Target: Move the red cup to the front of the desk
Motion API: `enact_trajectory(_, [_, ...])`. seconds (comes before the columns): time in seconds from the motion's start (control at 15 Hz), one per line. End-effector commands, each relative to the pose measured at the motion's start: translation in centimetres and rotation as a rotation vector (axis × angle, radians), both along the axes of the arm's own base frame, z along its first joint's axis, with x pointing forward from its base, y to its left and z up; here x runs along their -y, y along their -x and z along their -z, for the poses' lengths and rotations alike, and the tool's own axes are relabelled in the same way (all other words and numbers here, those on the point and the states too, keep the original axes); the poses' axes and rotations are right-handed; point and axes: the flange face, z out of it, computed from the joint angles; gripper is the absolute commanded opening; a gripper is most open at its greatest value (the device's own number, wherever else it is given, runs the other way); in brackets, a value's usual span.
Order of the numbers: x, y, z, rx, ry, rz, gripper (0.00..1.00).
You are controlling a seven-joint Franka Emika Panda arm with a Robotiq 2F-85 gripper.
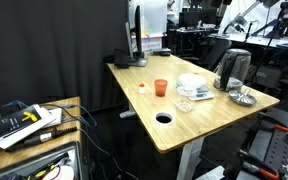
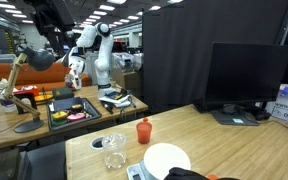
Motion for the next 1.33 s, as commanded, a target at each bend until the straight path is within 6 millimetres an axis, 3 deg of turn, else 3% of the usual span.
enact_trajectory(0.0, [0.0,0.0,0.0,-0.001,0.000,0.000,1.00])
enact_trajectory(0.47, [0.0,0.0,0.0,-0.001,0.000,0.000,1.00])
enact_trajectory(0.67, [-0.3,-1.2,0.9,-0.009,0.020,0.001,1.00])
enact_trajectory(0.93, [-1.9,-4.5,3.6,-0.020,0.042,-0.052,1.00])
enact_trajectory(1.27, [-4.1,-10.1,7.6,-0.045,0.050,-0.056,1.00])
